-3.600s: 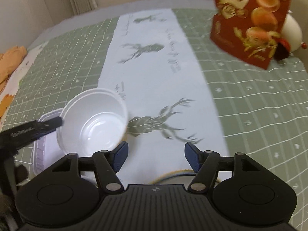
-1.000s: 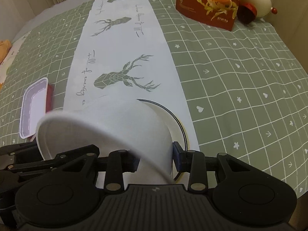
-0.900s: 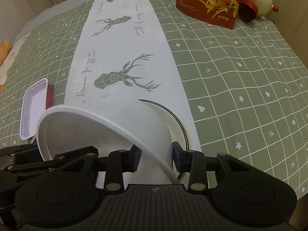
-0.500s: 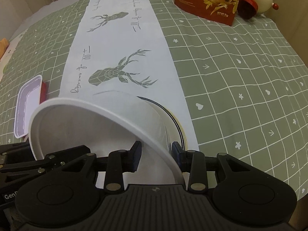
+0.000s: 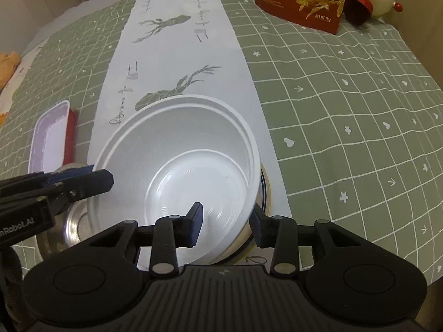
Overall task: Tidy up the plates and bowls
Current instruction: 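Carry the white plastic bowl with both grippers and lower it into the blue bowl, then open both grippers and withdraw them from the white bowl rim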
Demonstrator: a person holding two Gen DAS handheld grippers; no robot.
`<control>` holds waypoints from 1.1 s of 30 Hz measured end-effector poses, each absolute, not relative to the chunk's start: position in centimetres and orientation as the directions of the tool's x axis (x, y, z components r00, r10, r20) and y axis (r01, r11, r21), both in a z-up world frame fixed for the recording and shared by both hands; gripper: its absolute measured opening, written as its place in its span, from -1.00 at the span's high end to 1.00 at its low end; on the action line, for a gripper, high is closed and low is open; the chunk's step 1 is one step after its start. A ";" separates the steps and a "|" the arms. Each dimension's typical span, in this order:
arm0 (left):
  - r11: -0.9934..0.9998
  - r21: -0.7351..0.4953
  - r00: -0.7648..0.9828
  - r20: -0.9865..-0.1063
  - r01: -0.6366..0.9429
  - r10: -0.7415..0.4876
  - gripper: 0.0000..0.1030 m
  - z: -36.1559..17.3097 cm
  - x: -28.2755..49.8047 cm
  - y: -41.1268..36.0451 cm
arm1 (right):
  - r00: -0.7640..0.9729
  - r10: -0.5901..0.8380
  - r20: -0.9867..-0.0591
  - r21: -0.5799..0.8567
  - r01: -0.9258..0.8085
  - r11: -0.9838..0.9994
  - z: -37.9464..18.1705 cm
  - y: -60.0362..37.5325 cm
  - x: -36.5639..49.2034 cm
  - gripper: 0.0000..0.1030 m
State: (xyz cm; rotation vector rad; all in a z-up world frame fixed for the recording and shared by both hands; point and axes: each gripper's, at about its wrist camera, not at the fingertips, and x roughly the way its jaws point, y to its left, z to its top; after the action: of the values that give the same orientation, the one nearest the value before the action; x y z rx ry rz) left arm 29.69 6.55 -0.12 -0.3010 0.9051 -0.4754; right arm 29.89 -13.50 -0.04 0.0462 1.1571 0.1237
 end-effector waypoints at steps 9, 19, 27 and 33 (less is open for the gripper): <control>0.847 -0.446 0.541 -0.654 0.290 -0.529 0.54 0.3 29.3 6.5 | 0.400 0.112 -0.910 0.093 -0.067 0.993 -0.3 -13.8 30.3 0.27; 0.878 -0.400 0.578 -0.663 0.263 -0.476 0.54 0.7 29.5 7.1 | 0.458 0.083 -0.885 0.048 -0.089 0.995 0.7 -13.4 29.4 0.24; 0.883 -0.369 0.582 -0.664 0.290 -0.469 0.54 0.9 27.3 10.4 | 0.633 0.052 -0.772 -0.032 -0.120 0.992 4.2 -12.6 25.2 0.17; 0.932 -0.325 0.658 -0.668 0.162 -0.347 0.54 0.9 25.0 17.2 | 0.712 0.164 -0.683 0.019 -0.207 0.978 5.6 -10.3 20.9 -0.11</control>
State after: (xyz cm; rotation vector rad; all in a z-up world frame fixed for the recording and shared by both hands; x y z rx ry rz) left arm 25.04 17.22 0.86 -0.2470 0.8036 -0.2914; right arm 20.93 -10.27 5.56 -0.0603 0.7513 0.2055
